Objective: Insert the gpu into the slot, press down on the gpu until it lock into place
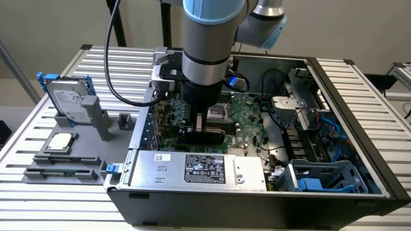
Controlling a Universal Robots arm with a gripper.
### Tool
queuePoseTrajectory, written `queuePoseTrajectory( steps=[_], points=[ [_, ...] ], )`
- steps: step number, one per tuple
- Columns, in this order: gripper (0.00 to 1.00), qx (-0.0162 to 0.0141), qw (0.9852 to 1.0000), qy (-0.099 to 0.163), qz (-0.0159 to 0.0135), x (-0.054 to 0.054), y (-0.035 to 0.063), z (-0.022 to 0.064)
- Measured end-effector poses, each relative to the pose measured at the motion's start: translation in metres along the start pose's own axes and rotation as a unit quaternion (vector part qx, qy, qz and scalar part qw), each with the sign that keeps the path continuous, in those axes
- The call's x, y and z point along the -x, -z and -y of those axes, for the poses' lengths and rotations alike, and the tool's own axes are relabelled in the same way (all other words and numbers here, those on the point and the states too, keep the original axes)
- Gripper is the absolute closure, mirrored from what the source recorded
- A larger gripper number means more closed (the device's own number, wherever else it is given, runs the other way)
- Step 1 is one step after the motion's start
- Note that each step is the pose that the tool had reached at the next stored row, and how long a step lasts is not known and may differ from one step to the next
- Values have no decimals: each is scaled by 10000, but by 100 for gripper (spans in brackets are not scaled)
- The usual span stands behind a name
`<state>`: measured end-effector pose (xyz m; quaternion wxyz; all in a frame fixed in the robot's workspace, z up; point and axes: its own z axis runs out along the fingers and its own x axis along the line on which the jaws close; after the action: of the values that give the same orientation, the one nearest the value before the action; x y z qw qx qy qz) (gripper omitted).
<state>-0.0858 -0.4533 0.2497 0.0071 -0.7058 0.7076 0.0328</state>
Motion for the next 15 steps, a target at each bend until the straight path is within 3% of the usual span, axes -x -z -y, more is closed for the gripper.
queuePoseTrajectory(
  steps=[4,6,7,8,15],
  points=[
    [74,-1,10000,5,3,1,-7,1],
    [73,-11,10000,9,19,3,-17,5],
    [73,-5,10000,8,9,3,5,3],
    [67,-1,10000,7,3,3,37,1],
    [67,6,10000,6,4,21,341,-11]
  ],
)
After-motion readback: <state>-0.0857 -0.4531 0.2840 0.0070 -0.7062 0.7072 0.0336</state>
